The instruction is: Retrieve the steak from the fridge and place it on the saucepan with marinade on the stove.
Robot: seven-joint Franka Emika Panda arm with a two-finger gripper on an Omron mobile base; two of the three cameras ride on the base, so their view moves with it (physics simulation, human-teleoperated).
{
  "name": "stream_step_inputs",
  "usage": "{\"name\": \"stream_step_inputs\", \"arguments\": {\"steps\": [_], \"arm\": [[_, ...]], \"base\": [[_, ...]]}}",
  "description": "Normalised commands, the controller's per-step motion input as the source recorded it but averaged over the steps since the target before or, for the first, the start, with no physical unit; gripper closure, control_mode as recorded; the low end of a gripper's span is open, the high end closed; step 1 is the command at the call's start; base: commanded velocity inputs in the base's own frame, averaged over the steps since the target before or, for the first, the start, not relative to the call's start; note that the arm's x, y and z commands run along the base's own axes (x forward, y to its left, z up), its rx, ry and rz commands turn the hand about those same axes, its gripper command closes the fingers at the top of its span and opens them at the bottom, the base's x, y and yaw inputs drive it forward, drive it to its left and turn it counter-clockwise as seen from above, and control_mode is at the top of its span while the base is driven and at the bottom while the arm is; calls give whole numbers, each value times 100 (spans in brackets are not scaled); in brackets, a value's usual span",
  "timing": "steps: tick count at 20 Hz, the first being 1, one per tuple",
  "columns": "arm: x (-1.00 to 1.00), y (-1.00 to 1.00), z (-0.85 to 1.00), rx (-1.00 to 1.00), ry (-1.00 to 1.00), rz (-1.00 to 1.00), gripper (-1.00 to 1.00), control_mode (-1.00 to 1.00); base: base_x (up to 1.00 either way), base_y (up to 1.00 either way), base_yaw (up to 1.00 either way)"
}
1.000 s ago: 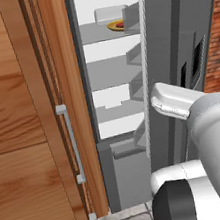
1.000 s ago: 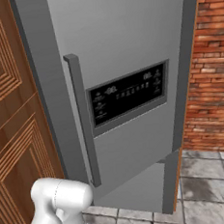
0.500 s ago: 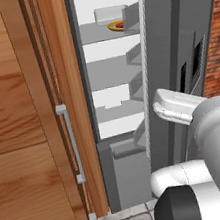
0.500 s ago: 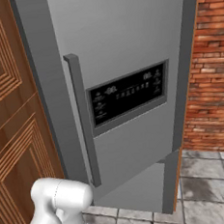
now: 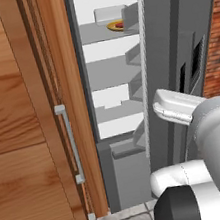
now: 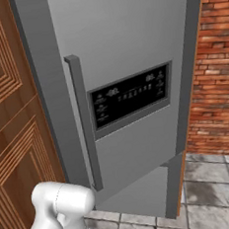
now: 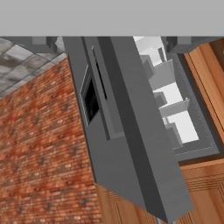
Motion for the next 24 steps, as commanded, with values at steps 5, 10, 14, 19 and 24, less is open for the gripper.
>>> {"name": "stream_step_inputs", "arguments": {"steps": [5,10,14,19,24], "arm": [[0,0,0,0,0,0,-100,100],[0,0,0,0,0,0,-100,100],[0,0,0,0,0,0,-100,100],[0,0,0,0,0,0,-100,100],[9,0,0,0,0,-1,-100,-100]], "base": [[-29,-11,1],[-35,0,0],[-4,0,0],[0,0,0],[0,0,0]]}}
